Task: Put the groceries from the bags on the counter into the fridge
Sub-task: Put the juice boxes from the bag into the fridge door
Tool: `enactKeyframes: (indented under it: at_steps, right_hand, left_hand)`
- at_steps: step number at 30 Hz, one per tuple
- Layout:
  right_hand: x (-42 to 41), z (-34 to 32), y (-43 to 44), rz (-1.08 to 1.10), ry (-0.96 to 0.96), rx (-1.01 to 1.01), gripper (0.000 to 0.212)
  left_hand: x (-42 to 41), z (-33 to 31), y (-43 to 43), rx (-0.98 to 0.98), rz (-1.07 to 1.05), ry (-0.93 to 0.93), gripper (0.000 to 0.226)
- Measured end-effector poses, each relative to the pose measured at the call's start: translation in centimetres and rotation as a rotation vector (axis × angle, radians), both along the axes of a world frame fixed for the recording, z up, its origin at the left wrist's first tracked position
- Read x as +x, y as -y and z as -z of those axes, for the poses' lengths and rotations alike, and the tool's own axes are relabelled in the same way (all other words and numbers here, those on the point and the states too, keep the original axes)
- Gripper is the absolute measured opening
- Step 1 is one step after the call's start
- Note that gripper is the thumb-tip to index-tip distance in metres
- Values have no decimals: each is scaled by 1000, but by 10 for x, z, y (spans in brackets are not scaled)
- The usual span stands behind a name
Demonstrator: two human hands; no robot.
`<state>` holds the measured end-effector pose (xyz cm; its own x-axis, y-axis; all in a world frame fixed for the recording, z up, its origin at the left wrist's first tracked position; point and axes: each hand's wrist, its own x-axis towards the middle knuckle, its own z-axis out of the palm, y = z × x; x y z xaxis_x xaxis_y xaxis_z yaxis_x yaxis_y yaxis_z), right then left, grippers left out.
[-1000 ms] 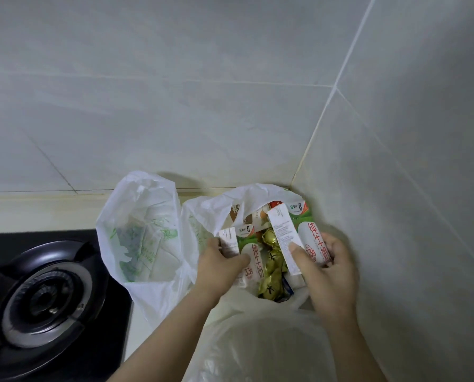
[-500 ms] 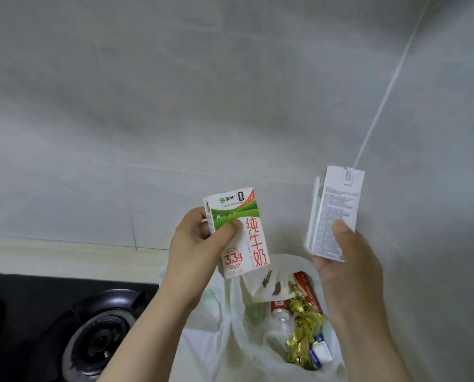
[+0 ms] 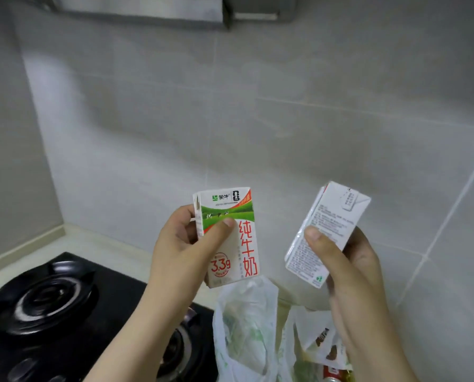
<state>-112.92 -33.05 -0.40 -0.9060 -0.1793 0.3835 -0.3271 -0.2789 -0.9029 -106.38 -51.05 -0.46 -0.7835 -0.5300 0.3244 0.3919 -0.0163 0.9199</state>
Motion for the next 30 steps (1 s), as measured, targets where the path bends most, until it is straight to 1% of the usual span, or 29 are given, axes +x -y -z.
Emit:
enactKeyframes:
  at_steps: [4,6,9,13,22,24,28,30]
  right_hand:
    - [-1,9,18,-188,-4,-5,41]
    - [6,14,30,-251,-12,4,46]
    - [23,13,53,-345,-37,15,54]
    - [60,-2,95,-519,-103,36,59]
    - [194,-38,183,-907,-248,25,58]
    - [230,-45,199,-997,-254,3,59]
    - [306,-51,226,-1150,-268,-42,51]
    - [343,-52,238,-1202,-276,-46,52]
  left_hand:
    - [32,7,2,1,-176,31,33]
    - [52,9,5,-6,-259,39,36]
    - [91,4,11,-29,-385,40,39]
    - [155,-7,28,-61,-573,31,44]
    - [318,-34,54,-138,-915,-14,46]
    - [359,-42,57,-156,-984,-18,46]
    - [437,-49,57,-179,-1152,-36,43]
    - [474,-49,54,-185,-1226,-32,44]
